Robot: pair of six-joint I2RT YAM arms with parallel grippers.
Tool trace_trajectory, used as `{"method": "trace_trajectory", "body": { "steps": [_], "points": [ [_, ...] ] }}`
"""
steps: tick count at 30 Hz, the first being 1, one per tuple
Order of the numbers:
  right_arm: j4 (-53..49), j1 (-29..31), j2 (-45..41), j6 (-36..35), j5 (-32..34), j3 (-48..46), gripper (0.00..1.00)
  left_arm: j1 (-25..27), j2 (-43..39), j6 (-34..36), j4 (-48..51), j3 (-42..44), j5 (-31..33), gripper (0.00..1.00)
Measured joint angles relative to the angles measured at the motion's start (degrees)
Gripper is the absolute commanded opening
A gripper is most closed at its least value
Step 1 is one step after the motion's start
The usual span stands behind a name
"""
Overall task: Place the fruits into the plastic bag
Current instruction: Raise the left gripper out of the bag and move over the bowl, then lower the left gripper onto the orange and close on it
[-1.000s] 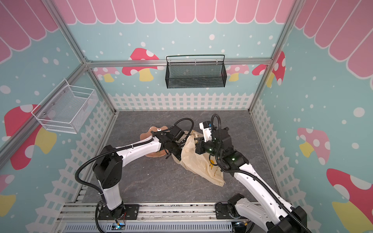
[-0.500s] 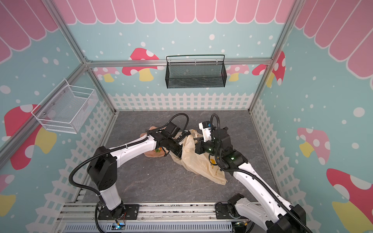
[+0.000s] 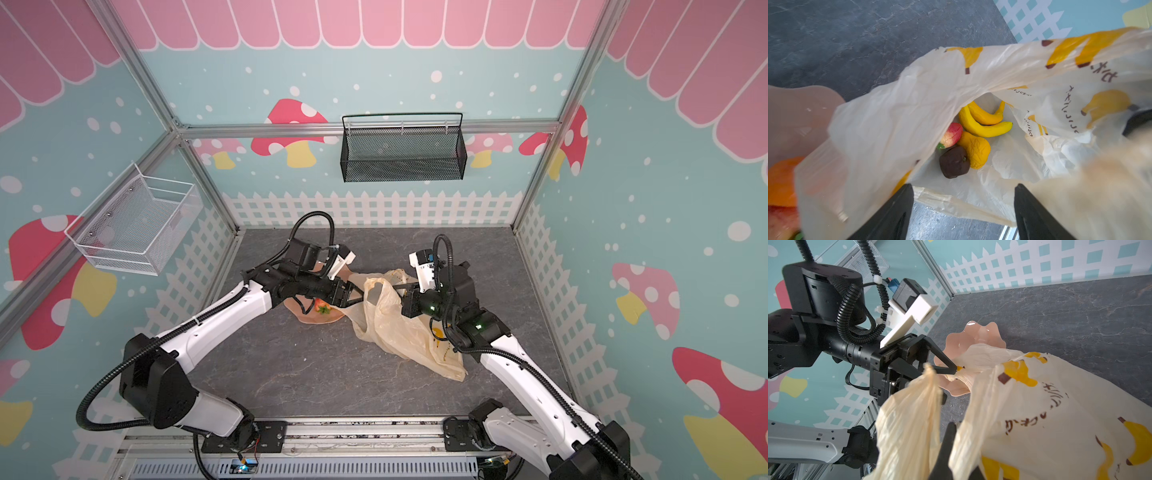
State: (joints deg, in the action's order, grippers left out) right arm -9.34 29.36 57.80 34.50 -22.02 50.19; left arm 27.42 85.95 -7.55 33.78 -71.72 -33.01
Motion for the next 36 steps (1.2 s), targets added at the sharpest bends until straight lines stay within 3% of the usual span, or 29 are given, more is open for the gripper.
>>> {"method": "trace_trajectory", "body": {
  "steps": [7, 12, 23, 36],
  "points": [
    [0.0, 0.0, 0.0, 0.0, 0.1, 0.0, 0.00, -10.2, -6.2, -2.5, 0.0, 3.2, 0.0, 0.79],
    [0.0, 0.0, 0.0, 0.0, 0.2, 0.0, 0.00, -15.1, -6.9, -4.4, 2.1, 3.5, 5.8, 0.80],
    [0.0, 0.0, 0.0, 0.0, 0.1, 0.0, 0.00, -15.0, 2.6, -6.8, 9.0, 1.1, 14.2, 0.79],
    [-0.1, 0.0, 0.0, -0.2, 0.2, 0.0, 0.00, -9.8, 19.5, -9.1, 12.2, -13.0, 20.0, 0.78]
  ]
}}
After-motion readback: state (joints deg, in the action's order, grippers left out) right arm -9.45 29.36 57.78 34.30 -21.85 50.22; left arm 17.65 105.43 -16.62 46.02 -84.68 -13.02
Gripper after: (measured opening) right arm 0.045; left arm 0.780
